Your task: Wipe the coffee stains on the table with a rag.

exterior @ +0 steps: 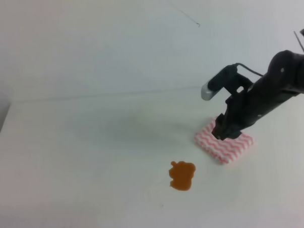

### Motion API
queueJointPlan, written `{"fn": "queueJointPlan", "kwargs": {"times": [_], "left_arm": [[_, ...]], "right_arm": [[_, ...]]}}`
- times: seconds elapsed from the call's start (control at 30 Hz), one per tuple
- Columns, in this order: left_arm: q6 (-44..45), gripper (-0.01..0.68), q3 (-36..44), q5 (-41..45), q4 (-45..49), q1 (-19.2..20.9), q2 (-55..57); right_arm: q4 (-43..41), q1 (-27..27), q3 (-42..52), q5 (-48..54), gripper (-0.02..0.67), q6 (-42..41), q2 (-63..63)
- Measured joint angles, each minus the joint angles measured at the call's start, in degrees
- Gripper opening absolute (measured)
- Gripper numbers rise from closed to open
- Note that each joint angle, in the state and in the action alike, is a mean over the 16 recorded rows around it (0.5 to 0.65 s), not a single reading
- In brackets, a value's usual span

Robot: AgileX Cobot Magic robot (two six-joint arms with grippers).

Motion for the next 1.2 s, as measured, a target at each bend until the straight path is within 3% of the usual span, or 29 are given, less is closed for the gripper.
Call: {"fn": "queueJointPlan", "kwargs": {"times": [0.27,0.63,0.83,1.2], "left_arm": [[0.0,0.0,0.0,0.0,-0.01,0.0,0.0],[0.0,0.0,-0.16,0.06,-0.02,0.0,0.1],[0.0,0.0,-0.16,0.06,-0.02,0.0,0.1],[0.0,0.0,0.0,0.0,-0.03,0.0,0.0]], "right_arm": [[-5.39,0.33,-8.76,4.33,0.372,3.25,9.35],[-7.69,2.28,-11.86,7.84,0.144,5.17,13.16],[-7.65,6.85,-11.96,8.38,0.047,5.35,13.42],[-8.74,19.25,-11.98,9.58,0.033,8.99,13.4]]}}
